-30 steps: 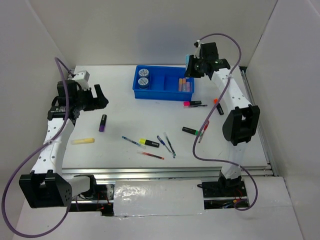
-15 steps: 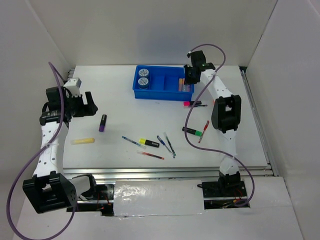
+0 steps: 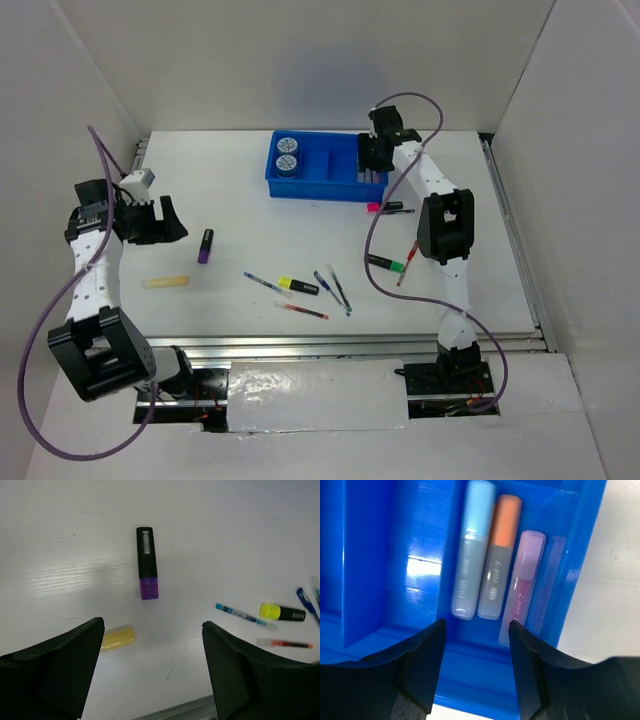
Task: Sort the stationery into containers
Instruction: Place the pen in the storage box.
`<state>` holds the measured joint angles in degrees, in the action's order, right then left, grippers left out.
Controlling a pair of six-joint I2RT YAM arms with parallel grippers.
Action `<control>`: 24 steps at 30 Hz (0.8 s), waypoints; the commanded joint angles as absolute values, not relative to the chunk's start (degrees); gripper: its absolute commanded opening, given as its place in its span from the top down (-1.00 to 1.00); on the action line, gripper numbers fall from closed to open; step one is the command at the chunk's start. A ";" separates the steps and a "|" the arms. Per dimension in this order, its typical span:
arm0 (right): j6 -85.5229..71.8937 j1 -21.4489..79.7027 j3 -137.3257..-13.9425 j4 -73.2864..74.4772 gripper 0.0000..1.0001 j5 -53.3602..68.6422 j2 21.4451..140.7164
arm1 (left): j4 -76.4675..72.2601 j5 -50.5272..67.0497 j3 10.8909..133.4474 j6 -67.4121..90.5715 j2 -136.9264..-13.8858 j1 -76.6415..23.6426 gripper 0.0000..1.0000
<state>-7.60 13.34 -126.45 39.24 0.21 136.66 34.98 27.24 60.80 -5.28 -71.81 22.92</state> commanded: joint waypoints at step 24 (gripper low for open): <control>-6.33 11.87 -118.67 44.12 -0.25 17.84 113.13 | 50.06 29.54 56.90 -87.72 -84.82 29.89 -0.48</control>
<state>-7.16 13.17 -121.95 40.86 15.73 115.72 59.31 29.95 62.43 -83.90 -89.19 31.40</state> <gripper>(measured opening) 0.626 0.749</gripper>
